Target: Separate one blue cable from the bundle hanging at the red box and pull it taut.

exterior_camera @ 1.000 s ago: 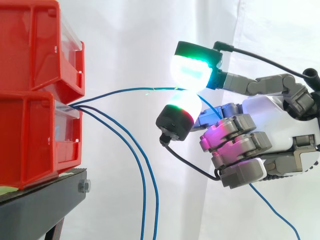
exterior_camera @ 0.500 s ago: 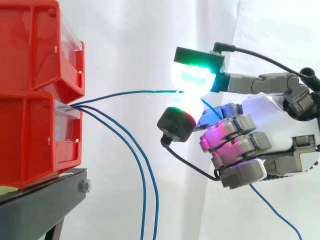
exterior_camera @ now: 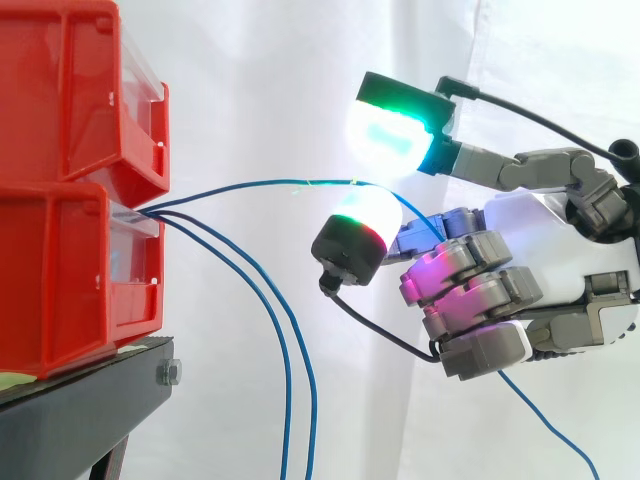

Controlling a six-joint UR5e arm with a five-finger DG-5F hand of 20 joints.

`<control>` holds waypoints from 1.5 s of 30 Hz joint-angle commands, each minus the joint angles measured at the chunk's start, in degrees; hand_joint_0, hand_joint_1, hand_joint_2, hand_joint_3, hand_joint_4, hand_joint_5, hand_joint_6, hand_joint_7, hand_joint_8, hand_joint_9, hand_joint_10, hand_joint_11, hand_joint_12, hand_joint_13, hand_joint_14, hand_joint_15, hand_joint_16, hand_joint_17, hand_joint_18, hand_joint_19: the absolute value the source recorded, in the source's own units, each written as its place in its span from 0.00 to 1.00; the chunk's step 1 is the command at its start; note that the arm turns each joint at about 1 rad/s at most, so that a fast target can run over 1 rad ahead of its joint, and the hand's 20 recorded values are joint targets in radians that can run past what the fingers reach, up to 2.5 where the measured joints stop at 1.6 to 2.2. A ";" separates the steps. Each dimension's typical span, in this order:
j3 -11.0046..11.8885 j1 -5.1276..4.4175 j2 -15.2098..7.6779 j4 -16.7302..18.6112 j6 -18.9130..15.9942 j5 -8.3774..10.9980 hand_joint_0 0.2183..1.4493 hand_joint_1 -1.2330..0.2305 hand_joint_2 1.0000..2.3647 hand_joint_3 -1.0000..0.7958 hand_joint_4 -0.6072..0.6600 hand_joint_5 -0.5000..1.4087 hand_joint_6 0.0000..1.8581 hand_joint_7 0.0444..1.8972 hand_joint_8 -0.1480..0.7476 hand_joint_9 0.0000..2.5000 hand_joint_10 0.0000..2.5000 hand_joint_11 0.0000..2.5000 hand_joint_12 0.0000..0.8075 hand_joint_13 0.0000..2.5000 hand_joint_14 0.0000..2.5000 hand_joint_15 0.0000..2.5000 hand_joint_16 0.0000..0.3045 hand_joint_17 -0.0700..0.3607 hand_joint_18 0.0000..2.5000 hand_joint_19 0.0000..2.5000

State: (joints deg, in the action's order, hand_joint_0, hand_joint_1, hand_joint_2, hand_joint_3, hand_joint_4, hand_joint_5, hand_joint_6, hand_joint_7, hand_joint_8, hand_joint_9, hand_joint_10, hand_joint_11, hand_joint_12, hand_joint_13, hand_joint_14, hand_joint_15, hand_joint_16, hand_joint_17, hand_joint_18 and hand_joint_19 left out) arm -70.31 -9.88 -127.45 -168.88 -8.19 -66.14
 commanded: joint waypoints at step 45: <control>-2.47 -0.84 0.01 3.65 6.26 6.64 0.31 0.34 0.02 0.54 0.44 0.17 0.46 0.73 0.48 0.32 0.76 0.74 0.42 0.37 0.56 0.69 0.13 0.37 0.43 0.50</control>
State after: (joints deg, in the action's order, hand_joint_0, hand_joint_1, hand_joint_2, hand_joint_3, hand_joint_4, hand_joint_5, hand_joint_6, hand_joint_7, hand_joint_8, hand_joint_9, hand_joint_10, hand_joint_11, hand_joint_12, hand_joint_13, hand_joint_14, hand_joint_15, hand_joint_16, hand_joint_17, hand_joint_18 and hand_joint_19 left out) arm -72.74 -10.64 -127.43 -165.04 -2.30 -59.56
